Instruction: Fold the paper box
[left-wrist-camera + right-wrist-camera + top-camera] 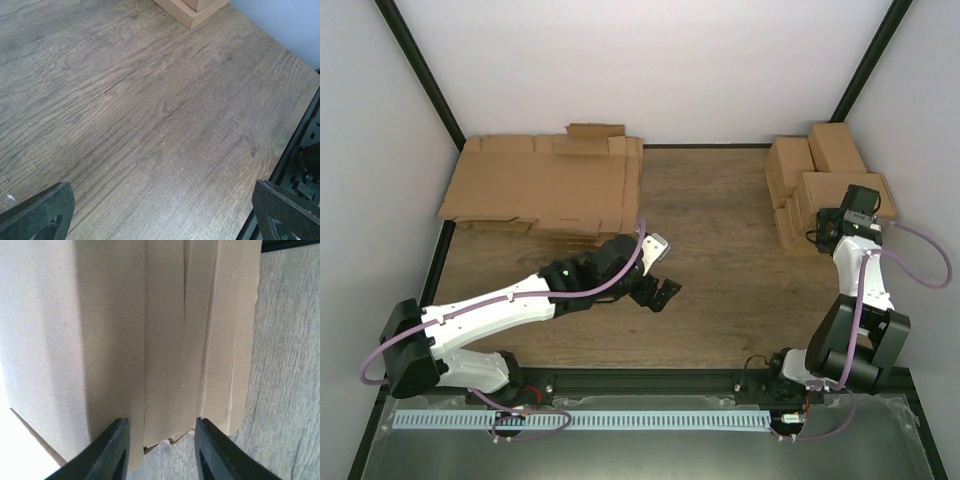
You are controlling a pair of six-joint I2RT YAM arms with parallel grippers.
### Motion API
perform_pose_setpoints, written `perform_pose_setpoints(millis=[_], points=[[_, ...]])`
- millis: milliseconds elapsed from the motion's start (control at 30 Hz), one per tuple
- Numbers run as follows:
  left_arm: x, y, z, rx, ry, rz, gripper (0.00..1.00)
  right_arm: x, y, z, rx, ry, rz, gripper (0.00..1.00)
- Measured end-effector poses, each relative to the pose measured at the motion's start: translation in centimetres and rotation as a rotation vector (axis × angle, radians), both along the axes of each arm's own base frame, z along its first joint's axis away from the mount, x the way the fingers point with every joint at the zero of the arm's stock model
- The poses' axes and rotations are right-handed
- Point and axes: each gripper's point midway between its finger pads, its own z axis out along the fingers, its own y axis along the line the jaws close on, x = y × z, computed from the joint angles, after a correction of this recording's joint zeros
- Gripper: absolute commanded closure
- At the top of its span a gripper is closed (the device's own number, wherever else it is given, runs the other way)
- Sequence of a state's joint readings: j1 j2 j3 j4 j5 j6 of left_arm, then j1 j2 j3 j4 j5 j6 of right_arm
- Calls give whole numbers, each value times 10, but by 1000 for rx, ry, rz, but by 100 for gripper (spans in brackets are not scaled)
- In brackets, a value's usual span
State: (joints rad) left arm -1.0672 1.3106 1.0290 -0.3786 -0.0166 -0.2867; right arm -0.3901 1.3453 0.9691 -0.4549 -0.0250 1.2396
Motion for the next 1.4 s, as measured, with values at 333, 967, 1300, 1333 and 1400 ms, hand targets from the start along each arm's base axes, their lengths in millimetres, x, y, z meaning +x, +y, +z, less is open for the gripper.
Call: perform_pose_setpoints(millis=[333, 967, 1300, 1333, 1400], points=[[0, 0, 0, 2, 0, 2, 0, 0, -2, 1, -19, 2, 2, 56], [34, 81, 17, -25, -140, 295, 0, -48, 100, 43, -552, -389, 631, 0], [83, 242, -26, -42, -225, 830, 0, -67, 215, -8, -701, -549, 1125, 0], [84, 252, -31, -35, -238, 862, 0, -67, 222, -11, -718, -548, 1157, 0], [86, 271, -38, -13, -273, 922, 0, -66, 229, -12, -758, -547, 1182, 0]])
